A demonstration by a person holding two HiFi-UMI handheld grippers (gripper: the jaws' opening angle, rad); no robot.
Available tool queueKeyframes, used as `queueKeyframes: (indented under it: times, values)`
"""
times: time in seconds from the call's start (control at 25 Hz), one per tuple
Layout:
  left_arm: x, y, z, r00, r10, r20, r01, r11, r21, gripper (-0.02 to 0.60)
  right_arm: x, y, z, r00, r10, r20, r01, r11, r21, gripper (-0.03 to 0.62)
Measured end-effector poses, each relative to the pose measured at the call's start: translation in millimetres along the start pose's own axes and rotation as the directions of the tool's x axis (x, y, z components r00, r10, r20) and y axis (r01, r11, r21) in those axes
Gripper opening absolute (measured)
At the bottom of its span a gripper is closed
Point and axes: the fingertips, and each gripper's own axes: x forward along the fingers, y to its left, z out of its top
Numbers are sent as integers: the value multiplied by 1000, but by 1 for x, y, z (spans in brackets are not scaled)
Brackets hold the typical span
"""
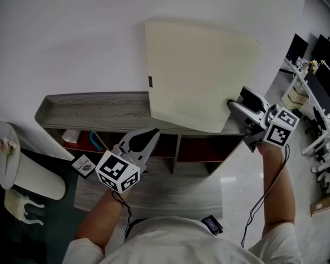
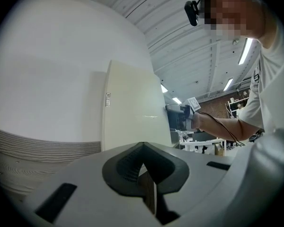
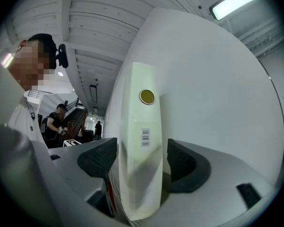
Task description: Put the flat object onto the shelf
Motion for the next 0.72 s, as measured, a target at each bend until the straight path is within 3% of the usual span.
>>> queueKeyframes:
  times: [0.36, 0.6, 0.72]
  values:
    - [-11, 1, 0, 999, -45, 7, 45, 999, -2, 12, -33, 21, -10, 987, -159, 25, 160, 984, -75, 314]
    - [-25, 1, -1, 994, -106, 11, 106, 994, -6, 12, -43, 53, -22, 958, -279, 59, 284, 952, -114, 311]
    - [-35, 3, -2, 990, -142, 13, 142, 990, -11, 12, -39, 77, -25, 945, -314, 95, 324, 939, -116, 250]
